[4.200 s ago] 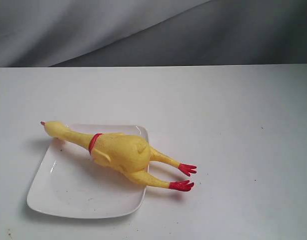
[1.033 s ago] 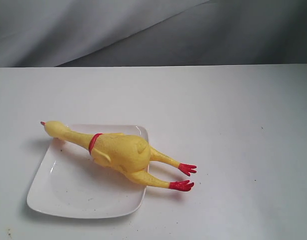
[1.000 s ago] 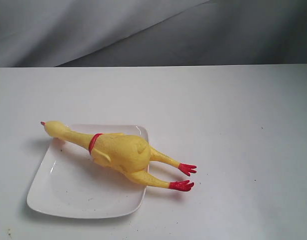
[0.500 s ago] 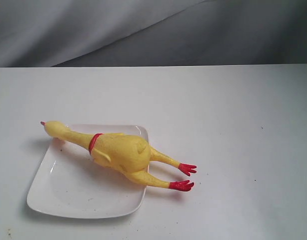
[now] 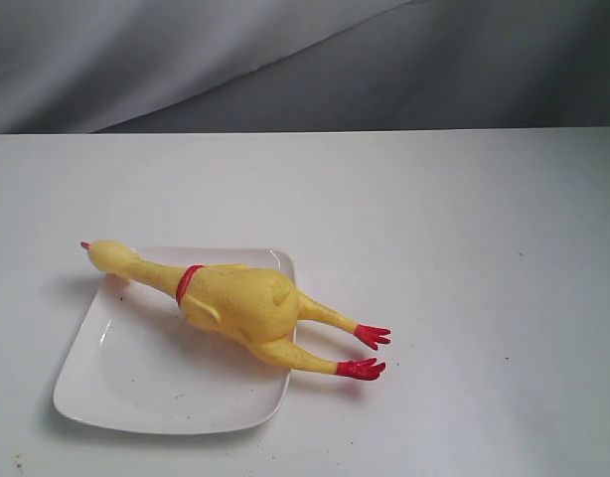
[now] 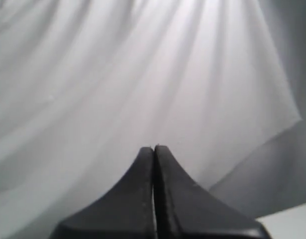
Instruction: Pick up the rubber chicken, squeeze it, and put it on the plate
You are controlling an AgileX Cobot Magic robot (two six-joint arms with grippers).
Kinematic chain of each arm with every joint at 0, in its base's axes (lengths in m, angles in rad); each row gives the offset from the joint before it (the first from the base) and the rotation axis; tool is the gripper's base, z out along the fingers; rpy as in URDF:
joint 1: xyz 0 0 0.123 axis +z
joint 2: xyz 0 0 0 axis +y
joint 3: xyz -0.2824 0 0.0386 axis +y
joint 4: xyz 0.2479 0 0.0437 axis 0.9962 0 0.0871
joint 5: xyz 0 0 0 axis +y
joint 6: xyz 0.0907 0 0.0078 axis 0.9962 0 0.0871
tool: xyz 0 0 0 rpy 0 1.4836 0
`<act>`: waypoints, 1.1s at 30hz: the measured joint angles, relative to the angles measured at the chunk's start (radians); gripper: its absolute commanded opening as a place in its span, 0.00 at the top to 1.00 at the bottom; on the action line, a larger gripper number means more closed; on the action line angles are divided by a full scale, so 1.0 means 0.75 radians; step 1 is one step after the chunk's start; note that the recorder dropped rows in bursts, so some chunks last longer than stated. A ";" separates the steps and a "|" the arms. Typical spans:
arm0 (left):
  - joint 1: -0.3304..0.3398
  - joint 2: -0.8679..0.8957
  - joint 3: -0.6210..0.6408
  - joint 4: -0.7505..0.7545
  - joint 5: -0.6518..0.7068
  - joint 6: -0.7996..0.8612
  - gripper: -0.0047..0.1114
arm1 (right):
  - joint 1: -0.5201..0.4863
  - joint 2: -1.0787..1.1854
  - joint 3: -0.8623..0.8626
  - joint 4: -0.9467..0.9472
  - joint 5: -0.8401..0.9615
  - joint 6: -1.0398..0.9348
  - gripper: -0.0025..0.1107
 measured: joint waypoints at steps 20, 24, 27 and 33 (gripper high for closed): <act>0.415 -0.153 -0.011 -0.042 0.000 0.000 0.96 | 0.000 -0.005 0.000 -0.002 0.000 0.000 0.98; 0.415 -0.153 -0.011 -0.070 0.000 0.000 0.96 | 0.000 -0.005 0.000 -0.002 0.000 0.000 0.98; 0.415 -0.153 -0.011 -0.106 0.000 0.033 0.96 | 0.000 -0.005 0.000 -0.002 0.000 0.000 0.98; 0.415 -0.153 0.010 -0.302 0.000 0.258 0.96 | 0.000 -0.005 0.000 -0.002 0.000 0.000 0.98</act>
